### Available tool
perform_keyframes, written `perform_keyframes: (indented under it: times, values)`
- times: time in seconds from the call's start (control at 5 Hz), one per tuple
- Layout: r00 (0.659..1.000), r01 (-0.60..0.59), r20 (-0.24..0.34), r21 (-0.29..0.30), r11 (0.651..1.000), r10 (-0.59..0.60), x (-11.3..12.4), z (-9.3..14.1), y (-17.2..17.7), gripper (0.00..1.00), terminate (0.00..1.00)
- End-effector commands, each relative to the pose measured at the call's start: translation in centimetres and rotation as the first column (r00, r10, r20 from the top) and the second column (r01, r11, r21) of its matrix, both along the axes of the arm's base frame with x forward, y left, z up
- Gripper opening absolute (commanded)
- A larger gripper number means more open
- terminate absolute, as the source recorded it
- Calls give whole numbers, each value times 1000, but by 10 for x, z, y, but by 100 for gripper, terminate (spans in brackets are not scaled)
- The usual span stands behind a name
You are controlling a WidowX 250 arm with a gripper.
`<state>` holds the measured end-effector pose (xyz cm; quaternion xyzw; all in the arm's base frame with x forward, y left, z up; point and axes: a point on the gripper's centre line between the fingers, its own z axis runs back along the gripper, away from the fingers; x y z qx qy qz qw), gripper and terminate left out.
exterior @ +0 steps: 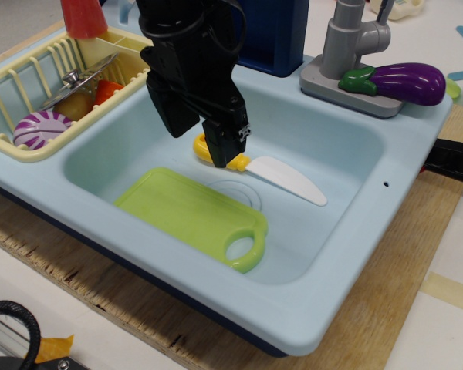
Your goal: Put knife on cutting board
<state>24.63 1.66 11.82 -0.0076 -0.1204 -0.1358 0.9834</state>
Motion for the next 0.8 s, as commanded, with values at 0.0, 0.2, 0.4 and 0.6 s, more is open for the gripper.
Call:
perform_keyframes:
  times: [0.0,0.2,0.4,0.6]
  values:
    - [1000,0,0,0,1000,0,0,0,0,100,0]
    - [987,157,12,70,985,-158,9,-3,5,100,0]
    - [959,279,10,121,953,-282,19,-8,14,100,0]
    - [908,417,-28,144,898,-417,32,-13,27,100,0]
